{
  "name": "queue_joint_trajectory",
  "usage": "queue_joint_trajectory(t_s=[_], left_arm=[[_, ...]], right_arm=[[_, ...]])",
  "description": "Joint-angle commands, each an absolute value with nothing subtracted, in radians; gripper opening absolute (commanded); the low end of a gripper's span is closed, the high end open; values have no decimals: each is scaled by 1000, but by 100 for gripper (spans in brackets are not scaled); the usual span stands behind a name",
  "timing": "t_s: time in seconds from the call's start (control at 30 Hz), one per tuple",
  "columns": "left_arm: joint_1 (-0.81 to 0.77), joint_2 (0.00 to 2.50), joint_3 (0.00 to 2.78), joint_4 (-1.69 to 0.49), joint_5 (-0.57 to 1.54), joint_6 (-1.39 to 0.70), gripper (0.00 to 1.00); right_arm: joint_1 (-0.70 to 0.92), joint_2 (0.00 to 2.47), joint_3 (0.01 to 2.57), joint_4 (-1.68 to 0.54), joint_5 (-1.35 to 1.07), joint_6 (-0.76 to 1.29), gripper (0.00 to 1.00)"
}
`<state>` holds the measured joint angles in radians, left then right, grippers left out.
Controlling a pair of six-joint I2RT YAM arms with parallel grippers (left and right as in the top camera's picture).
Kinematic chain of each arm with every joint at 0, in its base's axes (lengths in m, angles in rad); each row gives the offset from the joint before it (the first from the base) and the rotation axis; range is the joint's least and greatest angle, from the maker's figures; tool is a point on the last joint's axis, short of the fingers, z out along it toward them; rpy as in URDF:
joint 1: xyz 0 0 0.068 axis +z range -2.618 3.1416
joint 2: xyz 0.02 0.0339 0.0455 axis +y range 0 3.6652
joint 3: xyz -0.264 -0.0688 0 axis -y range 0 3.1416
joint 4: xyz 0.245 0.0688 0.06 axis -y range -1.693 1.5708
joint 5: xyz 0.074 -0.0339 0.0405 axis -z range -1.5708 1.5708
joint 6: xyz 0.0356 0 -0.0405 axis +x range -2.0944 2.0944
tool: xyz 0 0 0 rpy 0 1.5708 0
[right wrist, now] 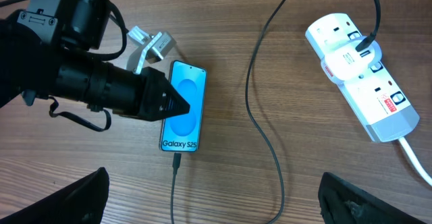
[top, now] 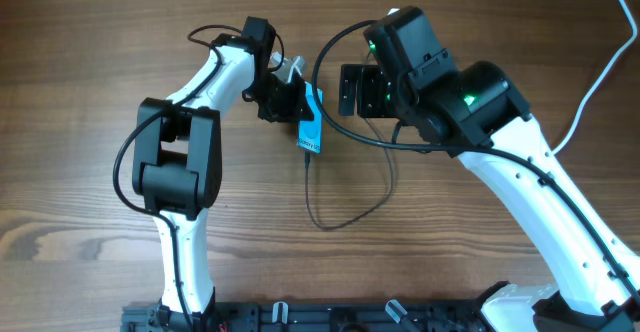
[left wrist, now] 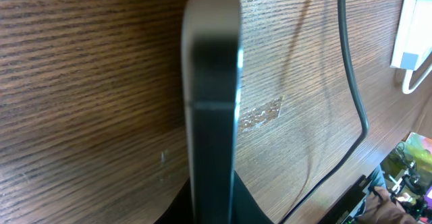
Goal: Plug charger to phone and switch on socket
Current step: 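Lower the plugged-in phone flat onto the table with the left gripper, then open the left gripper and move the right gripper to the power strip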
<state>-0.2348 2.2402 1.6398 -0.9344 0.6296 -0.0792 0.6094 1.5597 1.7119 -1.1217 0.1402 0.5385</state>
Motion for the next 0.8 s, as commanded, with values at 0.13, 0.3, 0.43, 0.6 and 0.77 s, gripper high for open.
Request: queue_joint_trajectory(t_s=[0.13,0.3,0.43,0.6,0.77], left_arm=[[-232,2272,1635,-937,540,-60,20],[-232,2272,1635,-944,476,-60,32],[-232,2272,1635,-947,468,-60,41],[-232,2272,1635,-966,418,-60,45],[-223,2247,1665,-1042,417,-80,52]], right_arm=[[607,1569,1726,-1114,165,550,100],[607,1570,1726,-1116,165,550,99],[607,1570,1726,-1117,164,550,100],[607,1569,1726,-1139,165,549,99],[551,1571,1726,-1162,164,514,98]])
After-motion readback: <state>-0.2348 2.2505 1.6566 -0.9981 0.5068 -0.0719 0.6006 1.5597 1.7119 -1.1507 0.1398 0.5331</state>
